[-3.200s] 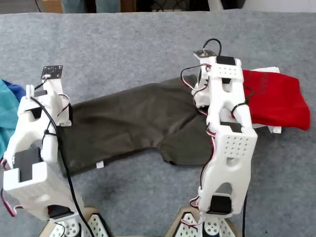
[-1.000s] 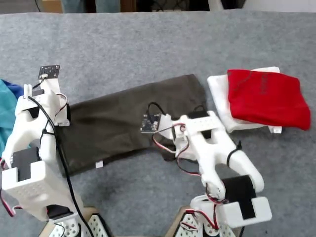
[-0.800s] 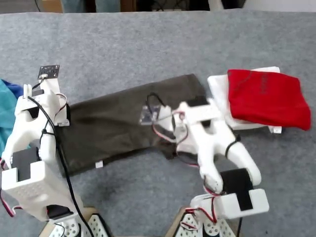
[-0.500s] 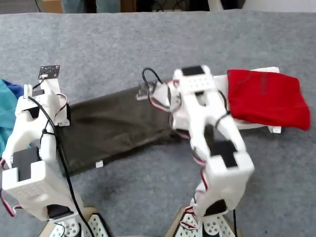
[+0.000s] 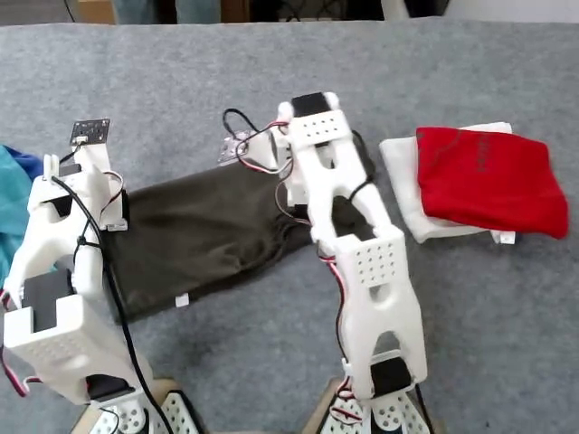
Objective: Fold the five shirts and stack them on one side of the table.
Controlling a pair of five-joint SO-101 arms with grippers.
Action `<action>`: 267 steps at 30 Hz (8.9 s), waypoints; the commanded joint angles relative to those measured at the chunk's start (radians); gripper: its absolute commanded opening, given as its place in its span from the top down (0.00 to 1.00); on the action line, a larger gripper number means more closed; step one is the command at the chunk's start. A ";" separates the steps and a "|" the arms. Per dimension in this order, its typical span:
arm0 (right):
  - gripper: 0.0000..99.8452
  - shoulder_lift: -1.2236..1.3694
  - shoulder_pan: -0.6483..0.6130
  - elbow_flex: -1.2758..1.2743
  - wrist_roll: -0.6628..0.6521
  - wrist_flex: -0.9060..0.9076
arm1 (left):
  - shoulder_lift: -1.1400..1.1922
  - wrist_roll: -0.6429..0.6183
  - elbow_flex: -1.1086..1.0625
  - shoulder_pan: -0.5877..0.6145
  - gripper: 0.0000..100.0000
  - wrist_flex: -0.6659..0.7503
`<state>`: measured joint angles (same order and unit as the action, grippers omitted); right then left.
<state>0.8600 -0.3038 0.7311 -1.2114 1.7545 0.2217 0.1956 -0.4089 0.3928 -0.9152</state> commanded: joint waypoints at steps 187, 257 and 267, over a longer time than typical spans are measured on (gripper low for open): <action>0.99 -1.076 0.396 -0.631 0.692 -0.740 | -0.031 -0.110 0.676 -0.133 0.97 -0.845; 0.99 -0.676 -0.026 -0.608 0.767 -0.632 | 0.181 -0.272 1.254 -0.050 0.97 -0.845; 0.99 -0.197 -0.066 0.070 0.813 -0.244 | -0.180 -0.351 0.136 -0.065 0.97 -0.195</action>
<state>0.5654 -0.3452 0.5946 -0.4089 1.4047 0.1158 -0.1143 0.0361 0.3345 -1.3755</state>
